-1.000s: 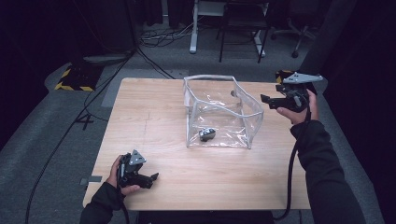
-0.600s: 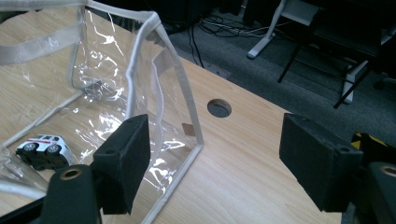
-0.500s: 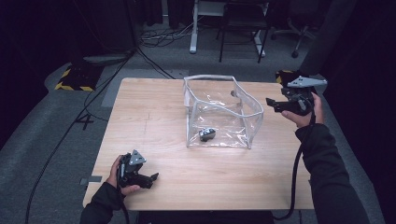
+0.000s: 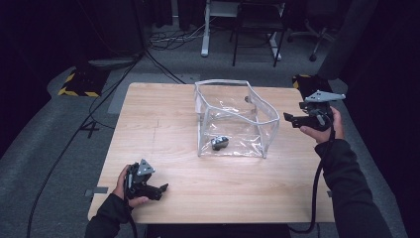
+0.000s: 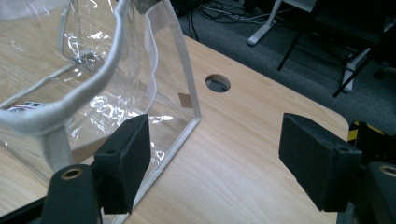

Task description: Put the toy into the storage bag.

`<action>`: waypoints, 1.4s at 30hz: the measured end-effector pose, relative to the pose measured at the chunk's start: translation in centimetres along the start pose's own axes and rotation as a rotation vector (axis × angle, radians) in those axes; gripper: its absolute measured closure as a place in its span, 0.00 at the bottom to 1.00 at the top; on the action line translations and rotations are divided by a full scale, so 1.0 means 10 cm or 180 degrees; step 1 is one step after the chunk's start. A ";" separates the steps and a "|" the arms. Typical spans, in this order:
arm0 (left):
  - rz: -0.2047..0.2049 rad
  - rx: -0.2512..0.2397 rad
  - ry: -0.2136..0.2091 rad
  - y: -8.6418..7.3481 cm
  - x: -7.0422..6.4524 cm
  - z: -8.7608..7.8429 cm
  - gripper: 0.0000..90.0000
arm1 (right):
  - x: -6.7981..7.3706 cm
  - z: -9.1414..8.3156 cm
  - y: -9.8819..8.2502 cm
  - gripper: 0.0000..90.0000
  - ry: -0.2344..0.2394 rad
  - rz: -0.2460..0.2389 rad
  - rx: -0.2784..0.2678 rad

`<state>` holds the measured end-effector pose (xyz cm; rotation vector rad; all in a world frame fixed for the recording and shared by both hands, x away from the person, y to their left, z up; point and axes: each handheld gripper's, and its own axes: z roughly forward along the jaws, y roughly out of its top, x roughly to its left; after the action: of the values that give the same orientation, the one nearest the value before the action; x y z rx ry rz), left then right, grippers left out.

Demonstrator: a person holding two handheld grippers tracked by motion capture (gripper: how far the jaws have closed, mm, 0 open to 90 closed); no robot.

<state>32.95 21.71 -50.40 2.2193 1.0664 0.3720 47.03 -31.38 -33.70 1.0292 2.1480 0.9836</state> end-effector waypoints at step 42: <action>-0.0001 0.0001 0.0009 0.00 0.00 0.00 0.01 | 0.13 0.09 -0.54 0.29 0.0134 -0.0043 0.0159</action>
<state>32.95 21.71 -50.39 2.2195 1.0682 0.3750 44.73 -32.35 -38.76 1.0244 2.2212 0.9580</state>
